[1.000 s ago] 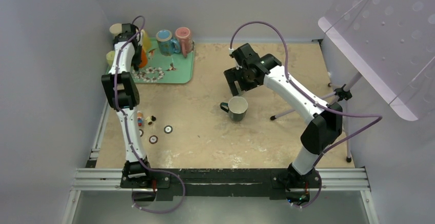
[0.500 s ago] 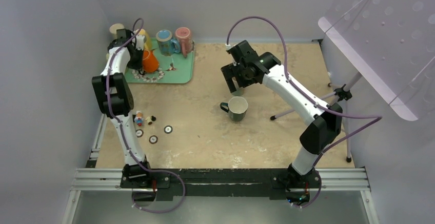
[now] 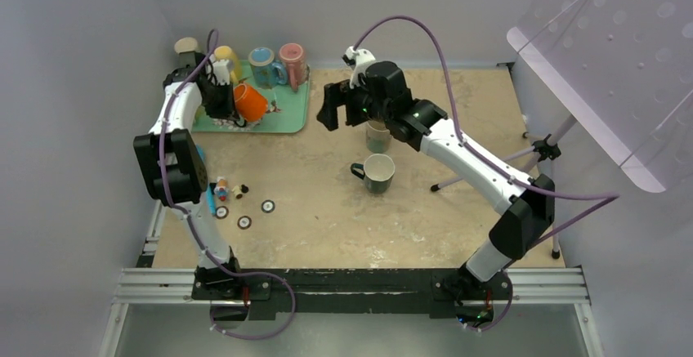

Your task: Turn the mug right side up

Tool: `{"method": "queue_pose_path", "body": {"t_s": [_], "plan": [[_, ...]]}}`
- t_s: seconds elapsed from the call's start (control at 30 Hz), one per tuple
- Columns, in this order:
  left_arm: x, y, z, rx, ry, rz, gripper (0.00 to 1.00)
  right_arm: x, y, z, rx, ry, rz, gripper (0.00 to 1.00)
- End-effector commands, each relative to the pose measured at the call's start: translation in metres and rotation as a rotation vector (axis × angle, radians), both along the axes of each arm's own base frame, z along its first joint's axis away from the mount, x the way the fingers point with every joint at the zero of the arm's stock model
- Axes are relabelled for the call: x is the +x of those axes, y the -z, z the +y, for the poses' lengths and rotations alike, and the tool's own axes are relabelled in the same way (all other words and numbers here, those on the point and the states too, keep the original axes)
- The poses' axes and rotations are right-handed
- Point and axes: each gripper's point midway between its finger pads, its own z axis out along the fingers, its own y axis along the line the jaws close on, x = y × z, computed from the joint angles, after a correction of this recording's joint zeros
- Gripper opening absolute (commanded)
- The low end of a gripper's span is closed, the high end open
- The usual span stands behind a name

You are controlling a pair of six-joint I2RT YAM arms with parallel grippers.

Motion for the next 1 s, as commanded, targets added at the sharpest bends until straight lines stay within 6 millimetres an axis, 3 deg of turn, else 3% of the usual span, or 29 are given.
{"method": "queue_pose_path", "body": {"t_s": [0.0,0.07,0.13,0.2,0.37,0.57,0.83,0.97], "plan": [[-0.001,-0.076,-0.035,-0.157,0.033,-0.169,0.0,0.008,-0.086,0.086,0.522,-0.202,-0.081,0.98],[-0.006,-0.092,-0.043,-0.187,0.042,-0.189,0.0,0.02,-0.088,0.107,0.599,-0.233,-0.039,0.98],[-0.013,-0.106,-0.051,-0.215,0.068,-0.21,0.0,0.036,-0.074,0.122,0.63,-0.222,0.047,0.98],[-0.021,-0.12,-0.062,-0.263,0.067,-0.218,0.0,0.053,-0.054,0.13,0.671,-0.211,0.137,0.98],[-0.037,-0.141,-0.078,-0.309,0.092,-0.244,0.0,0.075,-0.044,0.142,0.796,-0.225,0.158,0.98],[-0.05,-0.166,-0.095,-0.375,0.115,-0.268,0.0,0.078,-0.037,0.155,0.867,-0.291,0.196,0.98],[-0.058,-0.167,-0.108,-0.43,0.145,-0.244,0.0,0.07,-0.067,0.157,1.016,-0.413,0.121,0.96],[-0.064,-0.176,-0.12,-0.462,0.187,-0.251,0.0,0.077,-0.068,0.16,1.024,-0.411,0.12,0.93]]}}
